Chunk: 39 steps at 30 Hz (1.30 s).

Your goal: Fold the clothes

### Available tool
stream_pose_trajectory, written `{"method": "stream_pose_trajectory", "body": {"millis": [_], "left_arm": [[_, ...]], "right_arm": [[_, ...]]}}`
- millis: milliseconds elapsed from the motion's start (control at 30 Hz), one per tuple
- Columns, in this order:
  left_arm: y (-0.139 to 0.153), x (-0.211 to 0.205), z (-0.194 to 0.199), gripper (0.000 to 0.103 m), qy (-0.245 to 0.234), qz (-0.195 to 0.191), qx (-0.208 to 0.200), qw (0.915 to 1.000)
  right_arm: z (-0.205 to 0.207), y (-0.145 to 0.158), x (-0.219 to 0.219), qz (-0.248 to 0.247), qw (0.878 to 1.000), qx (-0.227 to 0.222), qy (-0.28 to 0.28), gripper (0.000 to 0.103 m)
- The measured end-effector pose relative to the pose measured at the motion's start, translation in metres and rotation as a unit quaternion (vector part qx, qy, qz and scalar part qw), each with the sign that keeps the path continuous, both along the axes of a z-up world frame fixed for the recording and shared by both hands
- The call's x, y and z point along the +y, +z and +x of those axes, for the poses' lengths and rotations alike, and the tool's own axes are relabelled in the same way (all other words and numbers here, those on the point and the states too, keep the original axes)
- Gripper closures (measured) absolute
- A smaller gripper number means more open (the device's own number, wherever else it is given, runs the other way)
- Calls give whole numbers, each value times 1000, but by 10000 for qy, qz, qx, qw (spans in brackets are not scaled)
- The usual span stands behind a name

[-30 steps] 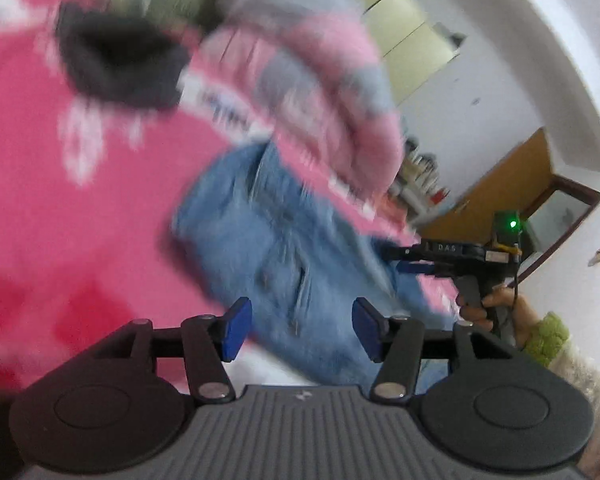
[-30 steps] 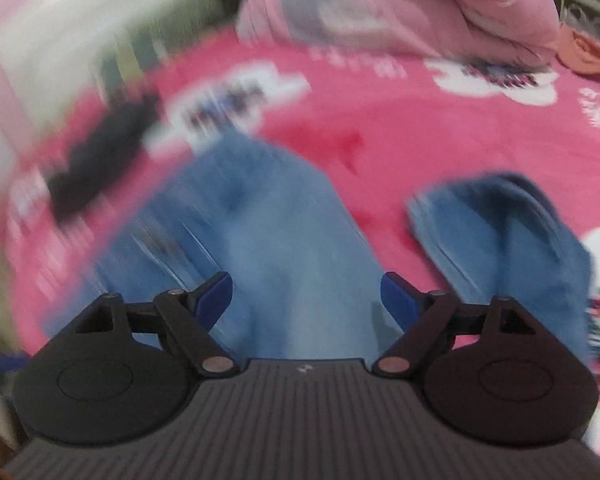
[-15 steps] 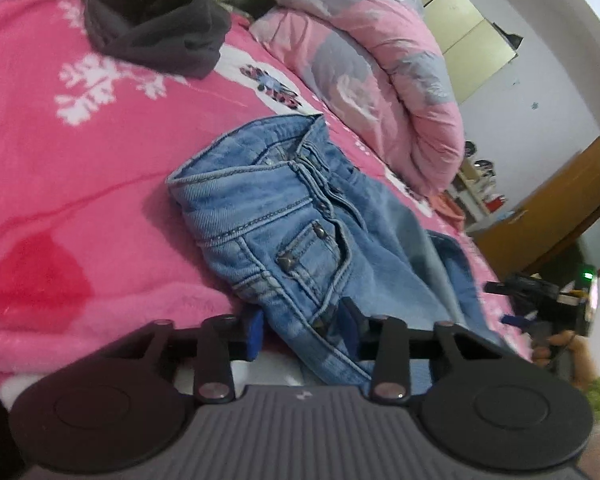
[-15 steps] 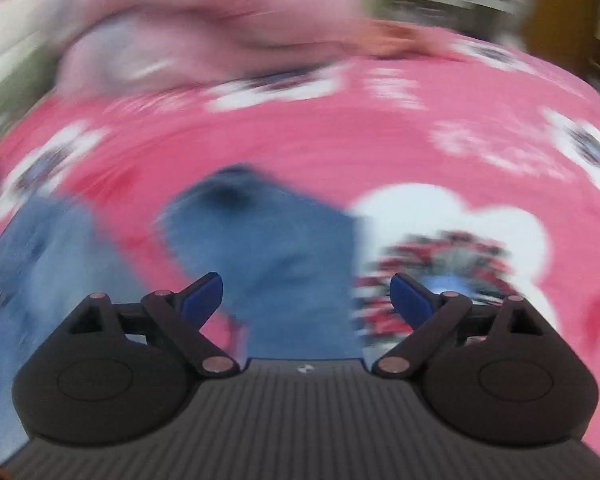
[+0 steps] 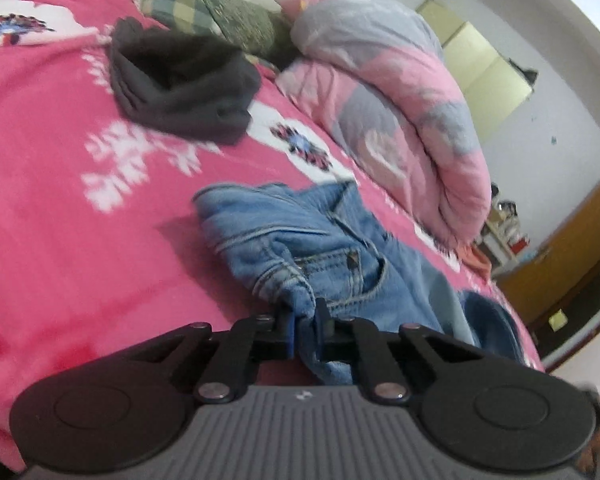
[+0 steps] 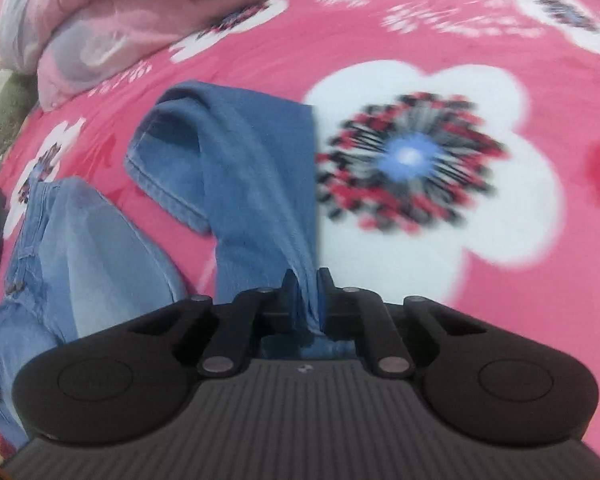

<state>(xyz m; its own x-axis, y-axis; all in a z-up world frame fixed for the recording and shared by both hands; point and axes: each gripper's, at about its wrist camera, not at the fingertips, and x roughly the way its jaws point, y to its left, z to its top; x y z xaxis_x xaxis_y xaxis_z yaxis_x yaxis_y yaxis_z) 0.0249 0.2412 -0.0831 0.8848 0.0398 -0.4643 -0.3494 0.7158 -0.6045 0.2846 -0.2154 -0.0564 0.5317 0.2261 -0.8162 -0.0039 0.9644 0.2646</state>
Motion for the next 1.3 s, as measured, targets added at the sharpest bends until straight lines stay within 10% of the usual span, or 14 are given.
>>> {"method": "stream_pose_trajectory", "body": {"millis": [333,467,567,700,867,1100,1300], "left_arm": [[-17,23,-10,91,-317,-484,-24,9983],[-19,27,-10,82,-445,-630,-9,9970],[-17,27,-4,67,-490,-692,-19,9964],[-15,25,7,66,-365,-655,-9,9972],[-16,31,22,85,-243,-698,191,9971],[-1,30,-13,97,70,-599,-134,9981],[-21,32,-19,97,64,-742,176,9971]], "right_arm": [[-206,-9,-69,759,9848,-112,-1559,92],[-224,40,-61,40,9833,-937,-1560,86],[-211,94,-32,-413,9747,-1977,-962,75],[-164,113,73,-531,9593,-2492,1221,51],[-102,88,222,-770,8884,-2690,3640,51],[-6,24,352,-1026,8602,-2052,4555,56],[15,-4,367,-1042,8556,-1583,4817,64]]}}
